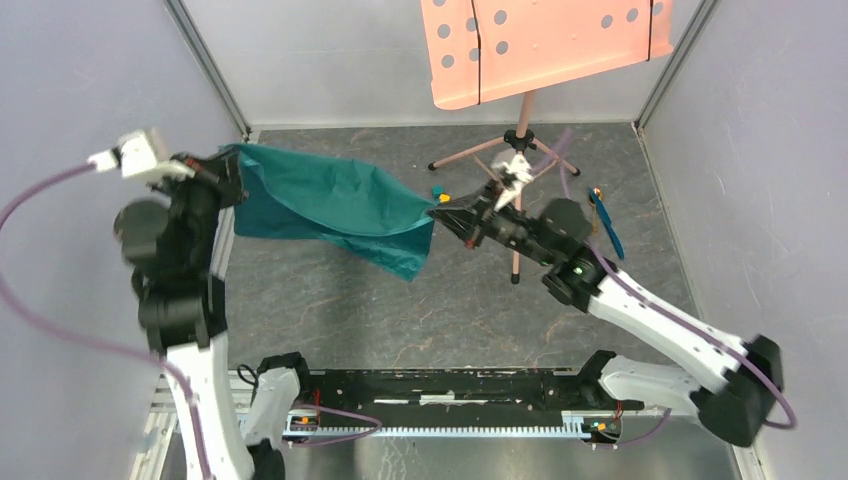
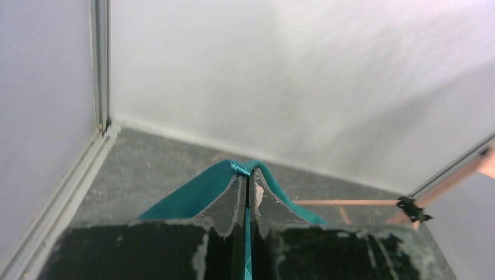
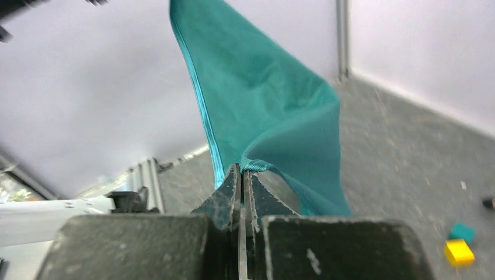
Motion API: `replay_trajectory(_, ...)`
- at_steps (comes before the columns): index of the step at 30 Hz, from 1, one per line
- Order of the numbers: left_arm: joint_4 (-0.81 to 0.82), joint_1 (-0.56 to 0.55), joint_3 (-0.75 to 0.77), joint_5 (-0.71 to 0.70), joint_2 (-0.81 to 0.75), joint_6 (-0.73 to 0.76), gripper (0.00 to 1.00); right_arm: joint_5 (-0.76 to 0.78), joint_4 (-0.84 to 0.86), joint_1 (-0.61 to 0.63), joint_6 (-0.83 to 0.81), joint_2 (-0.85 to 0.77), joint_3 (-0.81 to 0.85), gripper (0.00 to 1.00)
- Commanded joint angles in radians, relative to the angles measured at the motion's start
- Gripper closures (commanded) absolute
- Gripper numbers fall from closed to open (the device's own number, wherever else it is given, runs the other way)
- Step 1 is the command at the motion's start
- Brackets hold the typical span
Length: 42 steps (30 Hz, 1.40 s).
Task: Fold the napkin into a case and place the utensils inside
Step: Flatten the napkin at the center of the board.
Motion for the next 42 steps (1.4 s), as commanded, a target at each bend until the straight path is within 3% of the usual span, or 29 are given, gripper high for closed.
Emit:
replay_trajectory(1,-0.084,0.003,0.066,-0.060,-0.176,0.021,0.98,-0.051,0.082,0.058,-0.053,-0.188,-0.052,1.00)
replay_trajectory(5,-0.110,0.003,0.139,-0.153,-0.326,0.083,0.98,-0.136,0.182,0.114,-0.035,-0.288,-0.069,1.00)
replay_trajectory(9,-0.129,0.000,0.200,-0.268,-0.359,0.110,0.98,-0.160,0.265,0.144,-0.017,-0.323,-0.087,1.00)
replay_trajectory(12,-0.074,0.002,0.163,-0.291,-0.334,0.132,0.98,-0.066,0.222,0.145,-0.028,-0.293,-0.075,1.00)
replay_trajectory(15,-0.016,0.002,0.087,-0.310,-0.258,0.144,0.98,0.130,0.110,0.143,-0.046,-0.209,-0.038,1.00)
replay_trajectory(19,0.083,0.002,-0.042,-0.367,-0.059,0.166,0.98,0.287,0.040,0.106,-0.047,-0.052,0.022,1.00)
replay_trajectory(26,0.287,0.003,-0.114,-0.238,0.397,0.183,0.98,0.299,0.106,-0.057,0.008,0.268,0.084,1.00)
replay_trajectory(30,0.383,0.005,-0.080,-0.163,0.667,0.166,0.98,0.298,0.115,-0.107,-0.034,0.426,0.169,1.00)
replay_trajectory(35,0.371,0.006,0.045,-0.001,0.924,0.145,0.98,0.264,0.109,-0.134,-0.092,0.610,0.291,1.00)
replay_trajectory(42,0.282,0.009,0.137,0.065,1.043,0.164,0.98,0.179,0.075,-0.151,-0.091,0.754,0.399,1.00)
